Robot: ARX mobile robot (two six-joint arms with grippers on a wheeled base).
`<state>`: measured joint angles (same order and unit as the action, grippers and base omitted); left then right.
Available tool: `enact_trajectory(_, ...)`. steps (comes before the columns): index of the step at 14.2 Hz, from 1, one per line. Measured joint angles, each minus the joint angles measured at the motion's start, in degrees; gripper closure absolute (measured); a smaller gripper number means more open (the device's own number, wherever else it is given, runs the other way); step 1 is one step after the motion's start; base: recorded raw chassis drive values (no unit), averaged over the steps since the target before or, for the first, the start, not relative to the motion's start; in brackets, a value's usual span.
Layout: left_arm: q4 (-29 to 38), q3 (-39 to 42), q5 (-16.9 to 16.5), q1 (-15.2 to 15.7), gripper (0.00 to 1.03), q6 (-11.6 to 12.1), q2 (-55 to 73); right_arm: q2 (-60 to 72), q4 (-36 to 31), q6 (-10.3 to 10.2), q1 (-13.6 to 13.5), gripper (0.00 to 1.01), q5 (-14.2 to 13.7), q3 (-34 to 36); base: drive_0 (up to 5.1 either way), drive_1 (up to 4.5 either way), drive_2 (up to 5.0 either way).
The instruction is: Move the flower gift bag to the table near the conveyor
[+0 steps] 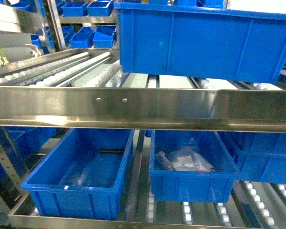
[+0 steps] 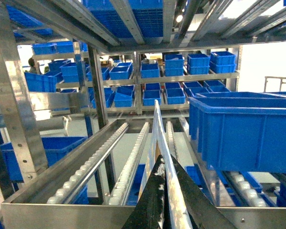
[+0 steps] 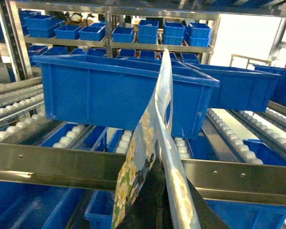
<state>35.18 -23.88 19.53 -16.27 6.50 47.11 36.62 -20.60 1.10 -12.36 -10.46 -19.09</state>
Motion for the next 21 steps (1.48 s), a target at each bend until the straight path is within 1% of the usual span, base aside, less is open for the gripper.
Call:
enact_trajectory(7, 0.0, 0.0, 0.0, 0.0, 1.01, 0.0, 0.0, 0.0, 0.0, 0.0, 0.0, 0.99, 0.0, 0.0, -4.9, 2.49, 2.5)
enact_trajectory(21, -0.2, 0.0, 0.0, 0.0, 1.01, 0.0, 0.1, 0.1, 0.1, 0.0, 0.0, 0.99, 0.0, 0.0, -4.9, 1.51, 3.4)
